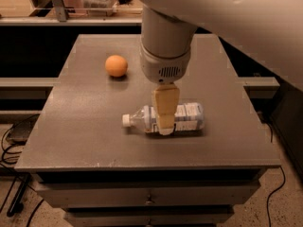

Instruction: Place blue plastic bottle upright

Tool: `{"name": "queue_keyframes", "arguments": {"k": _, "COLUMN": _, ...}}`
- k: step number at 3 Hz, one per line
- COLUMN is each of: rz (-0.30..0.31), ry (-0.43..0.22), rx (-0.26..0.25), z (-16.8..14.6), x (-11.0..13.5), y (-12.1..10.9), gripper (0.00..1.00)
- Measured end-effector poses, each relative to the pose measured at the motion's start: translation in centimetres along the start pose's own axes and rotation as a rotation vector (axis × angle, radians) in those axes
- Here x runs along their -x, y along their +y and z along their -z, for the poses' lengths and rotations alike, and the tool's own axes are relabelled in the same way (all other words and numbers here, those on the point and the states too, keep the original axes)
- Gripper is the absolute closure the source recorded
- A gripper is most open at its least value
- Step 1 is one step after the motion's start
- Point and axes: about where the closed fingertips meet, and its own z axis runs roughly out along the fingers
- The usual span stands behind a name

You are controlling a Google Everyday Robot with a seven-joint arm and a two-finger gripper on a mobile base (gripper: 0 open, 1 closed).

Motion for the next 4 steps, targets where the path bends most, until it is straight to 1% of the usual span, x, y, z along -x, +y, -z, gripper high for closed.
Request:
{"name": "queue_keyframes", "arguments": {"k": 1, "rz": 0.006, "ry": 0.029, "rx": 0.062, "z": -2.4, "x": 0.2, "y": -0.3, "gripper": 0.00}}
{"name": "queue_keyframes", "arguments": {"k": 2, "rz": -0.001, "ry": 0.079, "rx": 0.131, "z": -5.3, "x": -0.4, "y": 0.0, "gripper": 0.00}}
{"name": "queue_keyframes", "arguments": {"k": 3, "rz": -0.020, "ry": 0.118, "rx": 0.184, "z": -7.5, "x": -1.4, "y": 0.7, "gripper": 0.17}}
{"name": "queue_keyframes", "arguments": {"k": 4, "rz": -0.037, "ry": 0.137, "rx": 0.202, "z": -8.4, "x": -1.8, "y": 1.2, "gripper": 0.40}}
